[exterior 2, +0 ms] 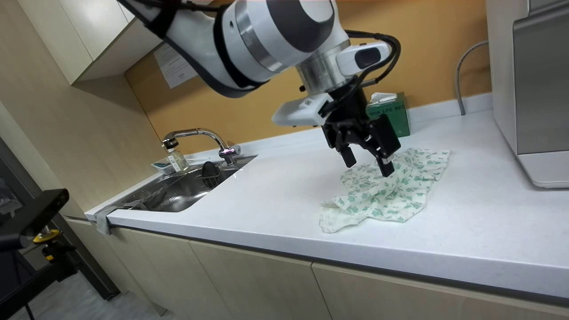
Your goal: Wipe the counter with the towel
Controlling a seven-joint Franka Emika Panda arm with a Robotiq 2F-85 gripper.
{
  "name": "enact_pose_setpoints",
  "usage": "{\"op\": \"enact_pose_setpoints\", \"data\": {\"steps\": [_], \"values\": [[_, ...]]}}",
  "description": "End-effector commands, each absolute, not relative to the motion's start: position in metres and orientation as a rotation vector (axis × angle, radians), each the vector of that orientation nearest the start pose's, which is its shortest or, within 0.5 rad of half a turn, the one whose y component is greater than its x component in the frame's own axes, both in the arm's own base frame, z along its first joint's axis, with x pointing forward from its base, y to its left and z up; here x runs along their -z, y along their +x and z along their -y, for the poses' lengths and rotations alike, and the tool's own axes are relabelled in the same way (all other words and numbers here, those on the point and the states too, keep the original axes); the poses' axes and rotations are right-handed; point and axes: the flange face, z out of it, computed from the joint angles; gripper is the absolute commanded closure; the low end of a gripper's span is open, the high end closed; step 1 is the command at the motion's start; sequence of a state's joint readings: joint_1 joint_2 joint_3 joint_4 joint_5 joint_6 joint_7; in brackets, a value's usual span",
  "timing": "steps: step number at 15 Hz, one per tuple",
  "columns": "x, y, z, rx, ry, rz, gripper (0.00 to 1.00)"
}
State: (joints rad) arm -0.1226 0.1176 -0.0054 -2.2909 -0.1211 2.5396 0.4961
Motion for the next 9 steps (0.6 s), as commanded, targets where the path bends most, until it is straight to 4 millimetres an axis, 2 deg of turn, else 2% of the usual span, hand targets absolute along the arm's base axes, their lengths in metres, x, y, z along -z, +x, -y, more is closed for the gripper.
{"op": "enact_pose_setpoints", "data": {"steps": [1,5,9], "values": [[-0.300,0.572,0.075,0.230,-3.100,-0.615,0.00],[-0.282,0.603,0.088,0.288,-3.102,-0.507,0.00],[-0.257,0.627,0.092,0.263,-3.083,-0.440,0.00]]}}
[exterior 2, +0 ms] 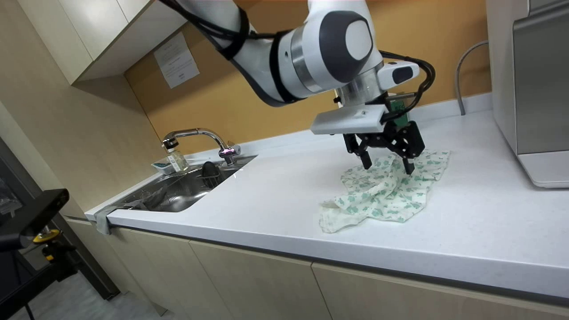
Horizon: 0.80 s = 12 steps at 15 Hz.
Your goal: Wipe the counter with the towel
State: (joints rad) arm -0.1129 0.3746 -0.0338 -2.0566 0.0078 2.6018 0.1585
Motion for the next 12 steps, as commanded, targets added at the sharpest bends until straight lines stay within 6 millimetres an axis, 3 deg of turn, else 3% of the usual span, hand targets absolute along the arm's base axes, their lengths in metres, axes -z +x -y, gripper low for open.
{"op": "enact_pose_setpoints", "data": {"steps": [1,2,3,5,12], "values": [[-0.251,0.632,0.091,0.253,-3.080,-0.428,0.00],[-0.246,0.636,0.091,0.244,-3.078,-0.415,0.00],[-0.242,0.639,0.091,0.239,-3.081,-0.411,0.25],[-0.236,0.644,0.089,0.237,-3.073,-0.405,0.32],[-0.234,0.651,0.079,0.242,-3.068,-0.385,0.81]]}}
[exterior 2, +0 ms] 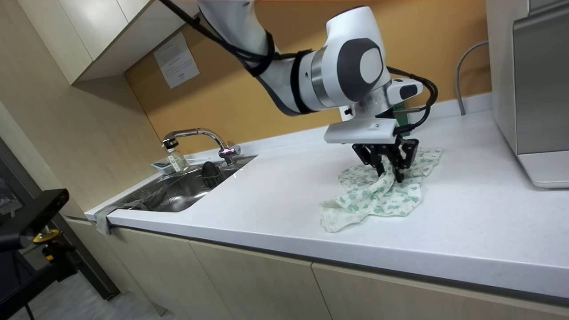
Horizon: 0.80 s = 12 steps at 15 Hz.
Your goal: Wipe the counter with the towel
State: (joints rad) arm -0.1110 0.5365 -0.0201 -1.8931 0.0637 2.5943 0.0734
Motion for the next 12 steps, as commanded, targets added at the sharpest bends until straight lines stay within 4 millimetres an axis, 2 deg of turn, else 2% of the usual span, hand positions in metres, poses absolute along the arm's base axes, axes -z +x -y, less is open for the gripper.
{"op": "enact_pose_setpoints", "data": {"steps": [1,2,4,9,12], "values": [[-0.234,0.651,0.076,0.240,-3.065,-0.379,0.88],[-0.234,0.651,0.070,0.238,-3.063,-0.363,0.96],[-0.232,0.651,0.054,0.228,-3.059,-0.321,1.00],[-0.219,0.648,-0.011,0.192,-3.046,-0.148,0.99],[-0.215,0.639,-0.052,0.163,-3.023,-0.027,0.99]]}}
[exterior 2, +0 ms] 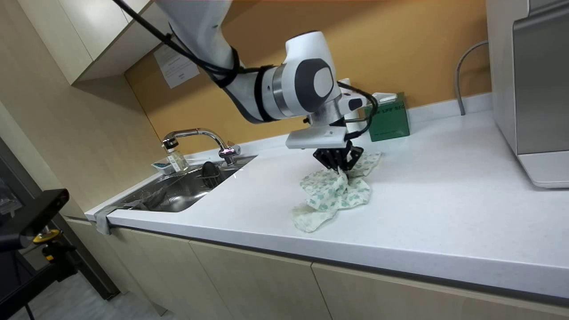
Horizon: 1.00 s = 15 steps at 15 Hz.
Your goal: Wipe the counter with the towel
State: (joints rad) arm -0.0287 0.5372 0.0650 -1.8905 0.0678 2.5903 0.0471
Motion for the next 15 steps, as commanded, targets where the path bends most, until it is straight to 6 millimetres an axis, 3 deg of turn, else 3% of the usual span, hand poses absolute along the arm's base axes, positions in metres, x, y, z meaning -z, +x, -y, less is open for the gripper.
{"op": "enact_pose_setpoints", "data": {"steps": [1,4,8,11,15], "values": [[-0.214,0.634,-0.062,0.153,-3.017,0.000,0.99],[-0.211,0.613,-0.075,0.124,-3.018,0.002,0.99],[-0.208,0.571,-0.065,0.063,-3.031,-0.116,0.99],[-0.207,0.539,-0.043,0.061,-3.044,-0.304,0.99],[-0.206,0.500,0.003,0.141,-3.043,-0.588,0.99]]}}
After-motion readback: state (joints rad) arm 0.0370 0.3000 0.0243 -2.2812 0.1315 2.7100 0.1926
